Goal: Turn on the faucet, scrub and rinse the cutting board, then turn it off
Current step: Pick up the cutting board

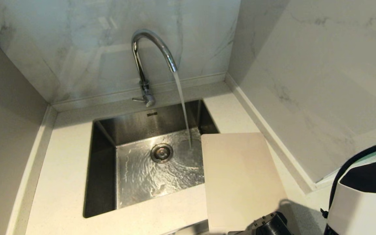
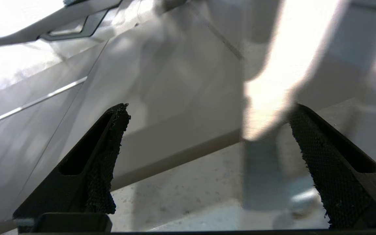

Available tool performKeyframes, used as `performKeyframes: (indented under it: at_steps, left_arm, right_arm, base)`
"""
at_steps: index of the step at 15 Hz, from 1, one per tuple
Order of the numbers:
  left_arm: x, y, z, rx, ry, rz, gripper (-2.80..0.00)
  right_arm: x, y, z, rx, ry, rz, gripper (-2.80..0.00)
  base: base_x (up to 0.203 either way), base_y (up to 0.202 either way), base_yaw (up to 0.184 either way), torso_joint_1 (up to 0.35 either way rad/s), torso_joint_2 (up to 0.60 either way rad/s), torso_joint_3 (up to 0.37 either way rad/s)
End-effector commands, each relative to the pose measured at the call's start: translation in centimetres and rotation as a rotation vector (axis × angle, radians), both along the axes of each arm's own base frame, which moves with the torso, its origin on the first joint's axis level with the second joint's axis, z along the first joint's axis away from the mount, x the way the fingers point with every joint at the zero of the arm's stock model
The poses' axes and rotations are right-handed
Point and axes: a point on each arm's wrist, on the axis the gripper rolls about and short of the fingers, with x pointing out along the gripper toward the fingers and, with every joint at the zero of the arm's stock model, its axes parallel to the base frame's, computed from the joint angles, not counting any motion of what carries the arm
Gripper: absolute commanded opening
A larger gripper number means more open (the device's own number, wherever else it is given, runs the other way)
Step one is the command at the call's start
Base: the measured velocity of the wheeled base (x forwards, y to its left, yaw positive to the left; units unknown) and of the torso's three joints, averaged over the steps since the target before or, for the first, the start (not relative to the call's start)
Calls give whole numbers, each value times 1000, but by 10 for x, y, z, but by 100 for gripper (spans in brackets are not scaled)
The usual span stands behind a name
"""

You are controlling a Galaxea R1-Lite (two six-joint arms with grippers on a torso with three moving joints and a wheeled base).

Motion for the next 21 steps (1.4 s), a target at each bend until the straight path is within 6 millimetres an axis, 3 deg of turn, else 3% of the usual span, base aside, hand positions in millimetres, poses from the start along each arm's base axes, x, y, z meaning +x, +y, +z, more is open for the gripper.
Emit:
performKeyframes:
  at_steps: [1, 11, 12, 21]
  left_arm:
    - [0, 0, 0, 0, 2, 0, -280]
    - [0, 0, 0, 0, 2, 1, -280]
    - [0, 0, 0, 0, 1, 1, -280]
    - [0, 0, 0, -1, 0, 1, -280]
  right_arm:
    - [2, -3, -12, -29, 44, -13, 0]
    - [15, -2, -37, -13, 18, -32, 0]
    - [14, -2, -37, -21, 23, -28, -280]
    - [9, -5, -30, -16, 4, -18, -280]
  base:
    - [0, 0, 0, 0, 0, 0]
    - [0, 0, 0, 0, 0, 0]
    - [0, 0, 0, 0, 0, 0]
    - [0, 0, 0, 0, 0, 0]
